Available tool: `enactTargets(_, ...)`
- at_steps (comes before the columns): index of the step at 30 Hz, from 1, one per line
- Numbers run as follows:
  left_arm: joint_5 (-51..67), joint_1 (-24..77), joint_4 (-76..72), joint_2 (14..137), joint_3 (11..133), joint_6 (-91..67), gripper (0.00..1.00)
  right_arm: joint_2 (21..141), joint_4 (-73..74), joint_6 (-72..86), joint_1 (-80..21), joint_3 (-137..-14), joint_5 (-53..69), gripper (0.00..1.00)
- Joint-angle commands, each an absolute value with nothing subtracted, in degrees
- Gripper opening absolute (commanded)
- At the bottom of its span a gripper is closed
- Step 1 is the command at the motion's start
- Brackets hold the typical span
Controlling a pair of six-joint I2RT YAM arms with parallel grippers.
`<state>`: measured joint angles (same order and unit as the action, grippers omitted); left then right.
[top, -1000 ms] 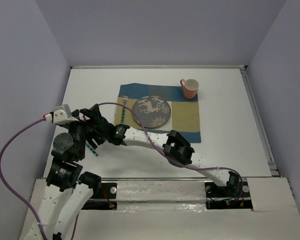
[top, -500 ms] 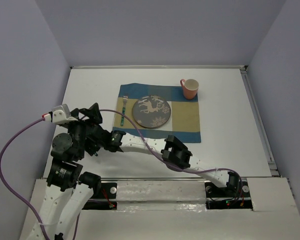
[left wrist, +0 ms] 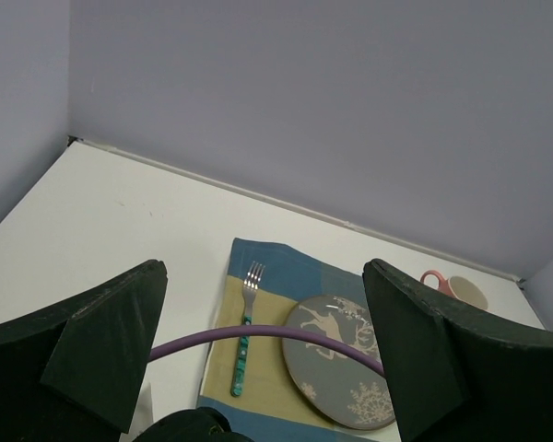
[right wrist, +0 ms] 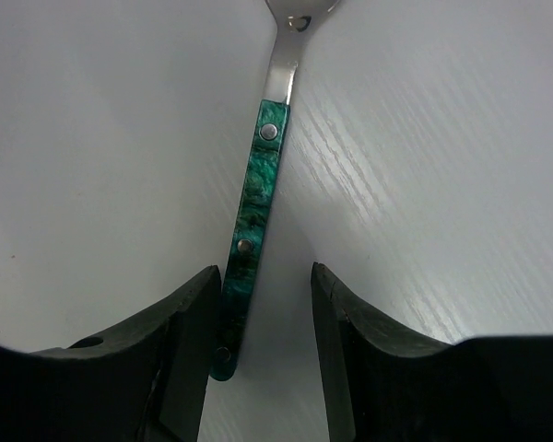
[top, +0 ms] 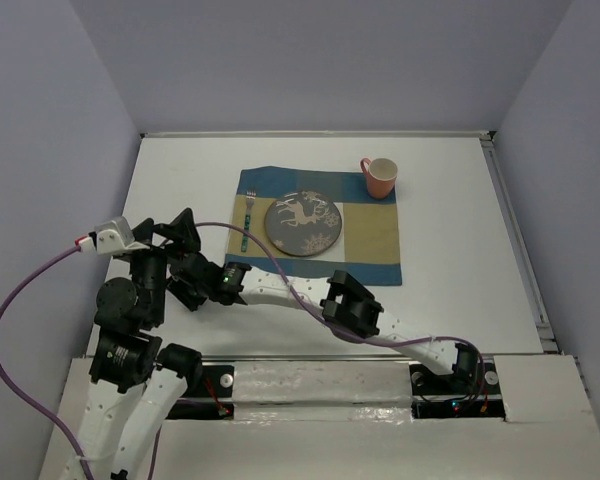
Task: Set the dinner table for one person
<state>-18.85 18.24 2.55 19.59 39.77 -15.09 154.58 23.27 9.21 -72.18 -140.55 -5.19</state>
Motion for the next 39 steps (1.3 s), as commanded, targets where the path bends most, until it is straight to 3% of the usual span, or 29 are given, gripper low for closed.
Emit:
enactTargets(1,-18.46,17.93,-0.35,17.85,39.20,-15.12,0.99,155.04,26.72,8.44,-72.51,-140.89,-6.33,0.50)
enactTargets(5,-18.37,17.93,-0.26,17.32,39.20,-15.20,0.99,155.48,28.30,8.26,-72.51,-140.80,-6.24,0.49)
enactTargets(9,-18.11,17.93,-0.26,17.14,39.20,-15.29,0.99,154.60,28.30,8.70,-73.04,-138.43,-7.99,0.37)
enactTargets(14,-18.11,17.93,-0.18,17.40,39.11,-15.38,0.99,154.16,27.33,8.09,-73.56,-136.68,-9.49,0.33)
enactTargets(22,-18.02,17.93,-0.26,17.14,39.11,-15.29,0.99,148.47,20.93,9.92,-74.09,-128.07,-11.68,0.00)
enactTargets(25,-18.54,17.93,-0.18,16.79,39.20,-15.21,0.99,144.51,13.64,11.68,-74.09,-123.42,-12.92,0.00)
enactTargets(32,-20.21,17.93,-0.09,15.65,39.38,-15.38,0.99,126.94,-9.10,16.17,-72.86,-98.58,-17.92,0.00)
enactTargets(39,-18.72,18.37,1.14,15.47,39.02,-15.73,0.99,107.86,-21.18,20.30,-67.86,-75.17,-22.31,0.00)
